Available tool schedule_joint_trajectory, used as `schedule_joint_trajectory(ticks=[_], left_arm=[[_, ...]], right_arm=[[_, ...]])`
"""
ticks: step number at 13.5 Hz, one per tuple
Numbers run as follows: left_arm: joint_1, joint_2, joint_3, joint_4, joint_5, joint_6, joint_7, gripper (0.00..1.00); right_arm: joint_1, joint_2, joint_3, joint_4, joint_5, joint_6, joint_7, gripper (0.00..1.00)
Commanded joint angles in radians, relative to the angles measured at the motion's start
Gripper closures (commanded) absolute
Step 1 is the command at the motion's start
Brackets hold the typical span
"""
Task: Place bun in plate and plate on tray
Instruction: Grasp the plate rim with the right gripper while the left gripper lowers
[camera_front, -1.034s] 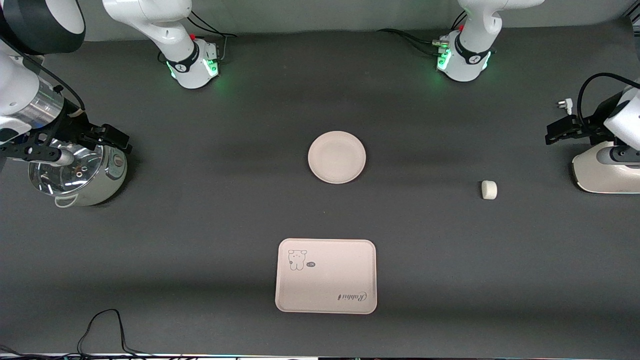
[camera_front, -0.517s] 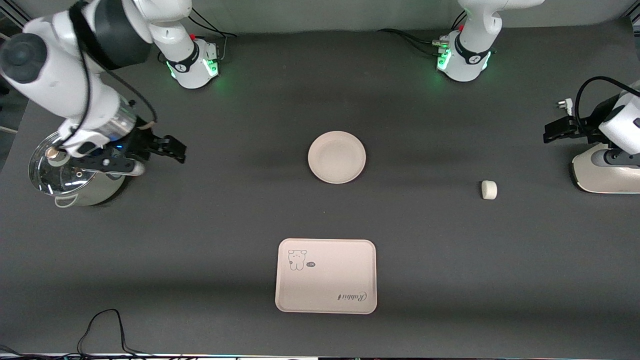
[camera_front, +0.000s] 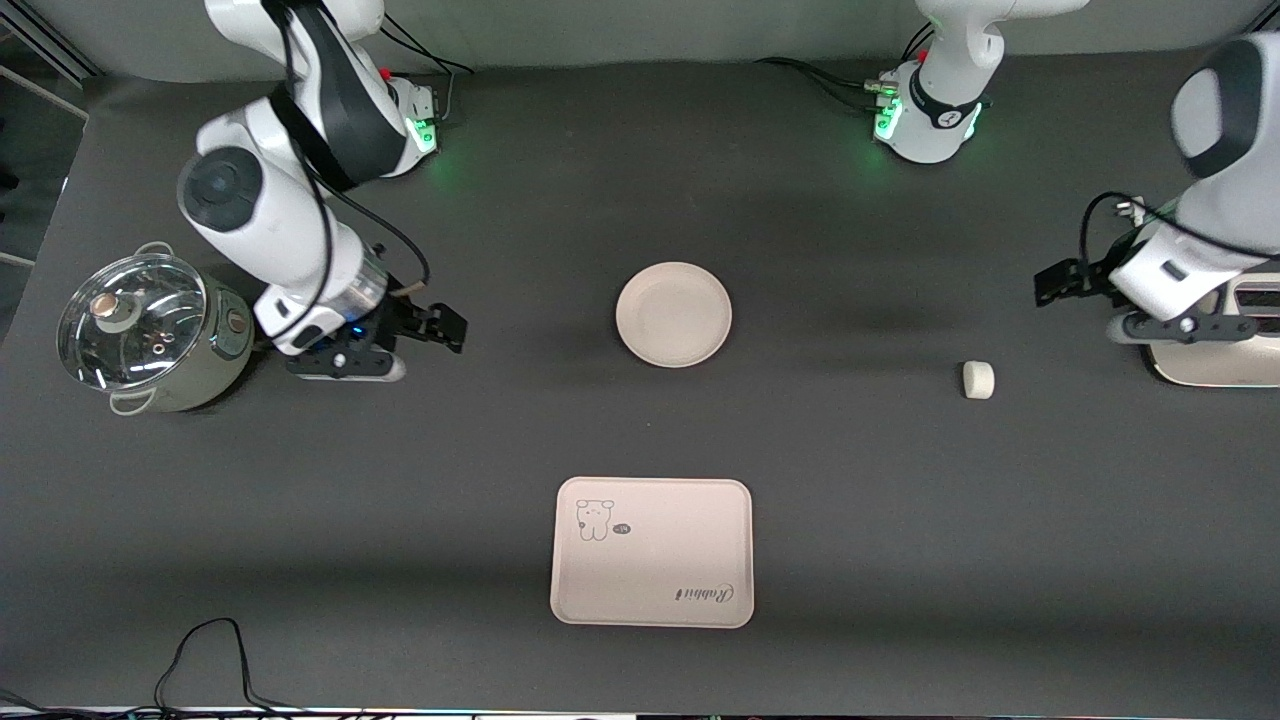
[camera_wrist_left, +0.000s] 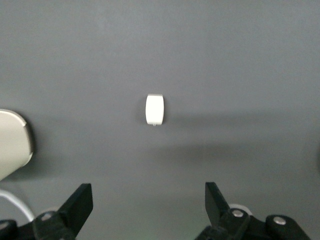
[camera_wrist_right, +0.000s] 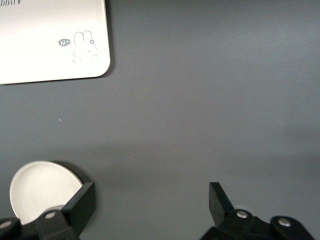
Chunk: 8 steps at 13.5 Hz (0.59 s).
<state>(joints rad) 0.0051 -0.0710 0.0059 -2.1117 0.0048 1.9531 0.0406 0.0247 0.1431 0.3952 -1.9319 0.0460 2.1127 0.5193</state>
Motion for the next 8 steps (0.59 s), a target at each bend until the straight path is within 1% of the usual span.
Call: schedule_joint_trajectory(ticks=[1,2,3,5,6,7,8], left_arm=[[-0.007,0.048,0.003,-0.132,0.011,0.232,-0.01,0.0],[-0.005,0.107,0.003,-0.136,0.011,0.301,-0.01,0.0],[-0.005,0.166,0.003,-0.134,0.006,0.361,-0.008,0.0],[-0.005,0.276,0.003,-0.139,0.0,0.508,-0.008,0.0],[-0.005,0.327,0.003,-0.137,0.0,0.562,0.001,0.0],[-0.007,0.345,0.003,-0.137,0.0,0.581,-0.001,0.0],[-0.013,0.35,0.003,-0.14,0.0,0.587,-0.002,0.0]], right_arm=[[0.012,0.015,0.068,-0.125,-0.012,0.204,0.126,0.0],[0.014,0.015,0.083,-0.169,-0.011,0.263,0.131,0.0],[0.017,0.018,0.099,-0.192,-0.011,0.292,0.137,0.0],[0.023,0.068,0.14,-0.205,-0.012,0.335,0.174,0.0],[0.05,0.107,0.142,-0.206,-0.014,0.363,0.198,0.0],[0.087,0.124,0.14,-0.209,-0.015,0.39,0.221,0.0],[0.101,0.147,0.14,-0.219,-0.021,0.427,0.243,0.0]])
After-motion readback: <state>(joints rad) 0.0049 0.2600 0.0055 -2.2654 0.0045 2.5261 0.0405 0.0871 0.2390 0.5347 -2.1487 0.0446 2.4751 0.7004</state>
